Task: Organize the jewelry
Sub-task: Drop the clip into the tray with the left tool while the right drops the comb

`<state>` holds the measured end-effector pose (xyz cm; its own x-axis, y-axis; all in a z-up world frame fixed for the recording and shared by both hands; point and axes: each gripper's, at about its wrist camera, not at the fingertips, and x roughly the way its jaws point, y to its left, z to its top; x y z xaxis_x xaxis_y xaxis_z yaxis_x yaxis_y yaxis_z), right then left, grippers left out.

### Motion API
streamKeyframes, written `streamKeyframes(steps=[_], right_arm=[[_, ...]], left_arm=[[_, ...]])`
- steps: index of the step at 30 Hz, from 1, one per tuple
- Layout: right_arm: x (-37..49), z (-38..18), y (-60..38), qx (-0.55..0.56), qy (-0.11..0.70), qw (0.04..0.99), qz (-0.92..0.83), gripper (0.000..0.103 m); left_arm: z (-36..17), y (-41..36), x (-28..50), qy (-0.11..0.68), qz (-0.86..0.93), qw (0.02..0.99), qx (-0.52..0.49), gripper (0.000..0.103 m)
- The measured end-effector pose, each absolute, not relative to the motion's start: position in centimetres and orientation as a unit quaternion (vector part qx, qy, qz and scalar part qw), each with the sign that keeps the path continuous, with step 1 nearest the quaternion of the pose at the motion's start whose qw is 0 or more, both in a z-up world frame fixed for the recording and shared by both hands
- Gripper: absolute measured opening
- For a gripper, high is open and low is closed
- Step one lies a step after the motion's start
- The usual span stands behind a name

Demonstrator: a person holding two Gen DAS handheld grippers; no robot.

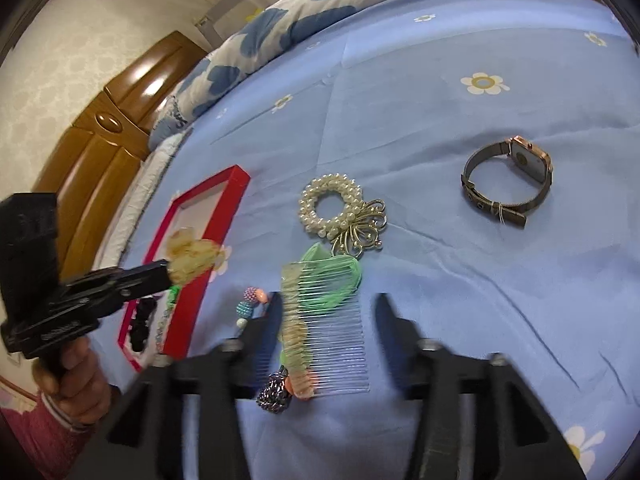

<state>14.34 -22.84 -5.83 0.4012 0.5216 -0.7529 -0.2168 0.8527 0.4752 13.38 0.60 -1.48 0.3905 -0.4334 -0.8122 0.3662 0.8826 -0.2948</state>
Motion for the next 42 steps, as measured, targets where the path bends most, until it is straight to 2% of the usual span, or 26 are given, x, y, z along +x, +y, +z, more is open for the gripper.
streamKeyframes(steps=[8, 10, 23, 42], right_arm=[[13.9, -6.8, -19.6, 0.092, 0.517, 0.828, 0.197, 0.056], [13.8, -6.7, -20.0, 0.102, 0.516, 0.829, 0.189, 0.051], [11.7, -3.8, -20.1, 0.141, 0.486, 0.841, 0.193, 0.051], [11.2, -2.2, -6.4, 0.095, 0.486, 0.815, 0.3, 0.05]], left_arm=[[-1.2, 2.1, 12.3, 0.496, -0.231, 0.836, -0.046, 0.002], [-1.1, 2.7, 12.1, 0.494, -0.227, 0.838, -0.052, 0.002], [-0.5, 6.9, 10.2, 0.482, -0.198, 0.85, -0.077, 0.002], [-1.0, 17.1, 8.7, 0.472, -0.109, 0.868, -0.11, 0.002]])
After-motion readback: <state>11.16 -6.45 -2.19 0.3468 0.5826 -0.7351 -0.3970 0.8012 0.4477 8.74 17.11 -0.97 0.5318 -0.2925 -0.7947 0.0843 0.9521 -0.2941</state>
